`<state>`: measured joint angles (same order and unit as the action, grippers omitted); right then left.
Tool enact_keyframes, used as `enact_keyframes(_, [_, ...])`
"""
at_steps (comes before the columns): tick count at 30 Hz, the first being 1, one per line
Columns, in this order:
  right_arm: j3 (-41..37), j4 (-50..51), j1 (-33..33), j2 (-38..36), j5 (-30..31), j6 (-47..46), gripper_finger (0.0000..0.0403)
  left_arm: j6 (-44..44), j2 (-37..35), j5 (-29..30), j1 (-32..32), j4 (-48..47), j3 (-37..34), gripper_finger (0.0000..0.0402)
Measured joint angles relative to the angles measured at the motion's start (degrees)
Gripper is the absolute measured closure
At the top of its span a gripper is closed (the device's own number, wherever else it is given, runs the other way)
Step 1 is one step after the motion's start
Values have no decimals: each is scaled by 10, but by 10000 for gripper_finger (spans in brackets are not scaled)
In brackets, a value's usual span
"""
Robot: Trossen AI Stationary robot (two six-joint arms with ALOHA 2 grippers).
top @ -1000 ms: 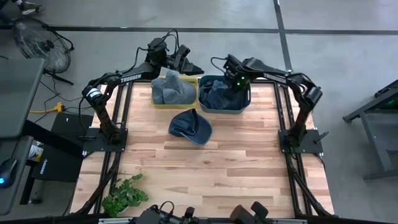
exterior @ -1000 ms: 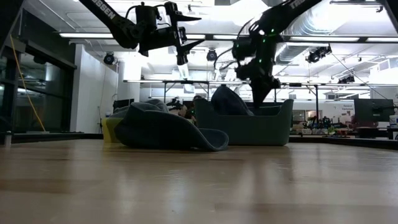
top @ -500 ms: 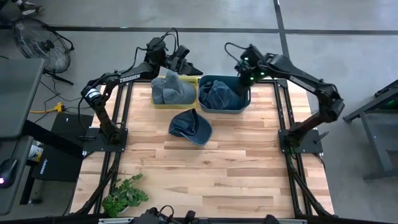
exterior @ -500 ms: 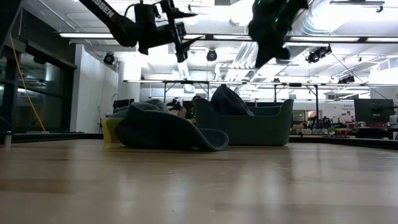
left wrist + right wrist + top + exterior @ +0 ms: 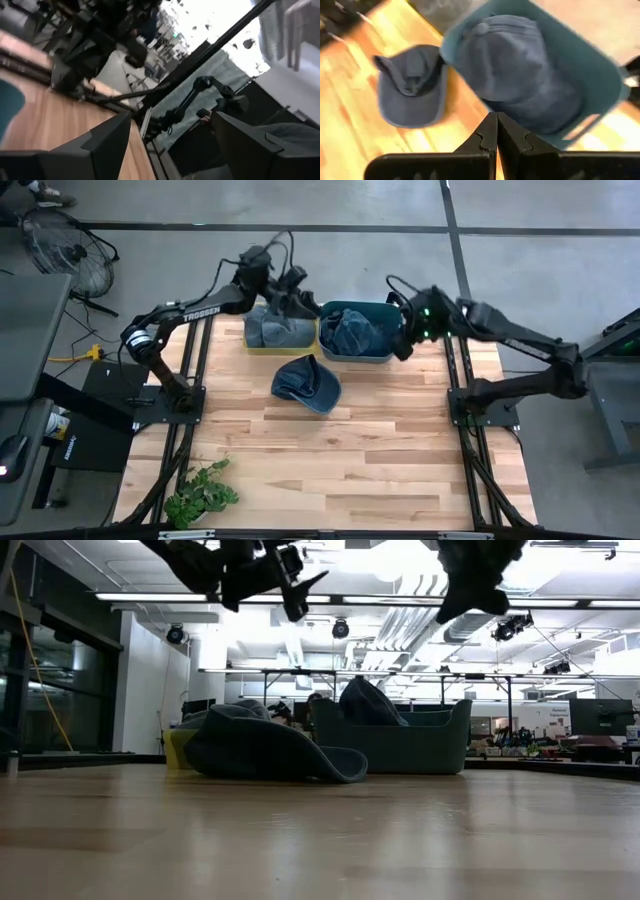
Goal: Pick & Place hat
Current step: Put the blue cap into the blue bin
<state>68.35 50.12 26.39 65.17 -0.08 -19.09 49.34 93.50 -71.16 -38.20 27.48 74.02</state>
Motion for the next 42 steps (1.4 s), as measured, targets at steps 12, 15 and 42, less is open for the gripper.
enact_keyframes(12, [-200,-183,-116,-117,10,-91,402,-150,-46,176,151,-221,-87,119])
enact_keyframes(15, [-215,-182,-129,-127,-15,-77,403,-179,-67,252,201,-288,-93,119])
enact_keyframes(42, [-224,-154,-196,-133,-104,41,402,-429,-78,690,393,-674,-92,119])
